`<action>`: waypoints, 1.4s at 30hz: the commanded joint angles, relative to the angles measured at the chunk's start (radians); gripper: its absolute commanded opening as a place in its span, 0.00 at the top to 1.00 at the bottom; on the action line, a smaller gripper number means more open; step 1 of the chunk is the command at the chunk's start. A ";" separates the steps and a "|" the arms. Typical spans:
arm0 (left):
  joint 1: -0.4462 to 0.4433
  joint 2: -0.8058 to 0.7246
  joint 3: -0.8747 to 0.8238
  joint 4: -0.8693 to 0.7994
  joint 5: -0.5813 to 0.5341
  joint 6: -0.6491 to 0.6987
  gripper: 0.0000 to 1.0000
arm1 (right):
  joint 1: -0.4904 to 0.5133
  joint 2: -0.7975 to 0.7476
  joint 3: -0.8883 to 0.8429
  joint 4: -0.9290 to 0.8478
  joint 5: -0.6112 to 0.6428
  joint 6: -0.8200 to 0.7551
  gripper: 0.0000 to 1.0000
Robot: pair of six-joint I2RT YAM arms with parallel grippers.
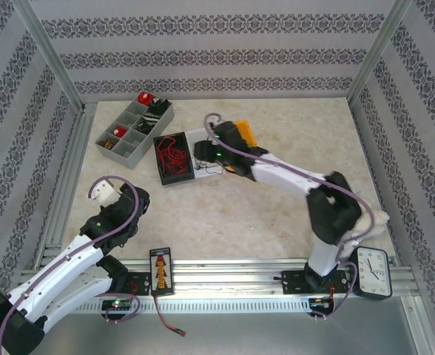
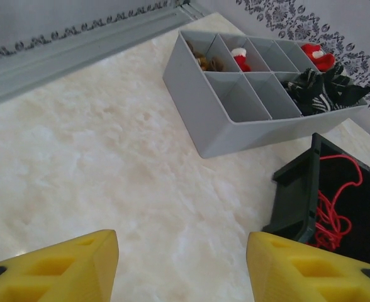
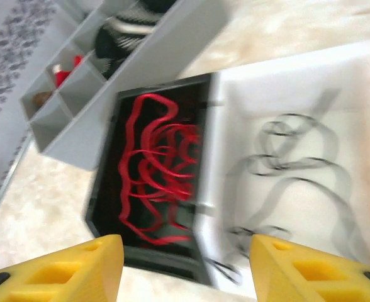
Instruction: Untangle the cables
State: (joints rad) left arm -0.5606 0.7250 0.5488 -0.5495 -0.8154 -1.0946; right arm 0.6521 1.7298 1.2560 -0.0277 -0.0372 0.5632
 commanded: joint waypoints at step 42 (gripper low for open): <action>0.506 0.865 -0.232 1.621 0.620 1.086 0.01 | -0.666 -0.215 -0.886 0.960 0.037 -0.507 0.02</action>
State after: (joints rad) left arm -0.0757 1.5837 0.3454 0.9073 -0.2886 -0.0280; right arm -0.0154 1.5208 0.3542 0.8959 0.0311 0.0460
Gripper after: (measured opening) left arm 0.992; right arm 0.980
